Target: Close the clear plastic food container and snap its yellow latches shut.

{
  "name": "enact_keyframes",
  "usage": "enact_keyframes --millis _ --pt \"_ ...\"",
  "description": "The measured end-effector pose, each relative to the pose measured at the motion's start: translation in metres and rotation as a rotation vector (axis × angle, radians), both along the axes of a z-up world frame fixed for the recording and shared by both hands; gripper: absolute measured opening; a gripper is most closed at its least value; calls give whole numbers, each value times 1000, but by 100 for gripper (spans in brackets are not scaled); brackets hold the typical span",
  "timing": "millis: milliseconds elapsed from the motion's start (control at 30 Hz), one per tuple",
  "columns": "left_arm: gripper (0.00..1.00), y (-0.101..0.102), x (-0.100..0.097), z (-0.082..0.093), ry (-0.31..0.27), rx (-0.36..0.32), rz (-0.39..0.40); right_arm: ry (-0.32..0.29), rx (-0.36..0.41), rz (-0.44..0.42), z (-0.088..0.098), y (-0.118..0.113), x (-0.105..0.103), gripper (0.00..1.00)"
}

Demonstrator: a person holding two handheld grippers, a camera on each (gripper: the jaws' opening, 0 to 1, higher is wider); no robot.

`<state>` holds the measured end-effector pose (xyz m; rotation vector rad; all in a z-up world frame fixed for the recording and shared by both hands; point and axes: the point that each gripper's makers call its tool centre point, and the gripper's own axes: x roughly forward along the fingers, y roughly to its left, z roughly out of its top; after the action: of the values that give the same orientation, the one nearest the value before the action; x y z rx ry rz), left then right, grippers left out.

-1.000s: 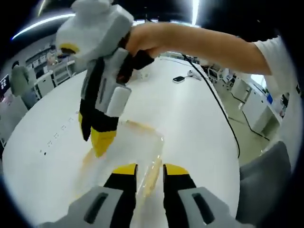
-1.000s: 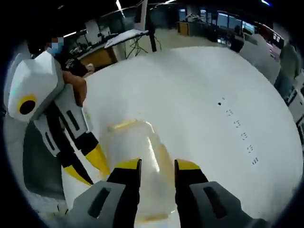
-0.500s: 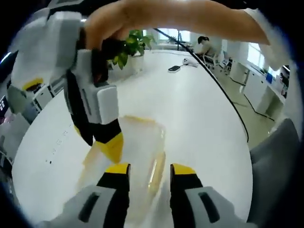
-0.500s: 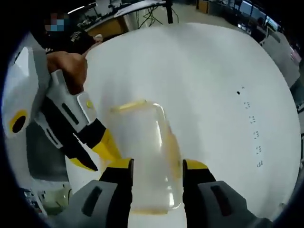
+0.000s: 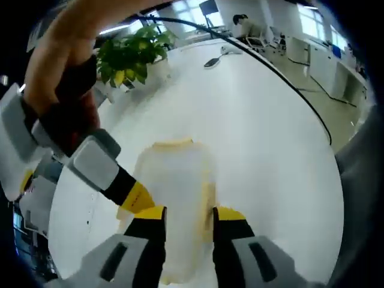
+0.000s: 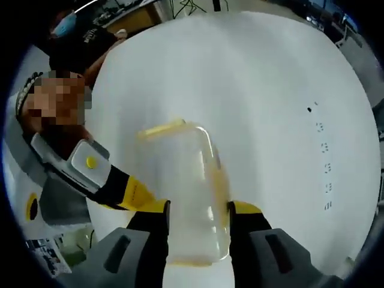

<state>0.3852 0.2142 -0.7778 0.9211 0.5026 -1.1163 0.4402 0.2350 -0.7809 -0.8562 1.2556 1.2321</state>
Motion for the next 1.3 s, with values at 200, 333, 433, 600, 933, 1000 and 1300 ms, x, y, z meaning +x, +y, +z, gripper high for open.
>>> enact_keyframes --millis 200,333,433,600,933,1000,1300 --pt "24 1 -1 -2 -71 83 -30 -26 -48 37 1 1 5 36" --pt "24 2 0 -2 -55 84 -11 -34 -71 35 1 0 3 36" --pt "24 2 1 -2 -55 76 -12 -37 -79 39 1 -1 0 35" --pt "23 1 1 -2 -64 81 -4 -34 -63 37 0 -1 2 35" --pt "19 0 -1 -3 -114 121 -17 -37 -72 40 0 0 2 34" --pt "19 1 -1 -3 -111 116 -14 -37 -69 41 0 -1 2 34" --pt "19 2 -2 -3 -127 125 -40 -17 -60 62 -2 1 1 32"
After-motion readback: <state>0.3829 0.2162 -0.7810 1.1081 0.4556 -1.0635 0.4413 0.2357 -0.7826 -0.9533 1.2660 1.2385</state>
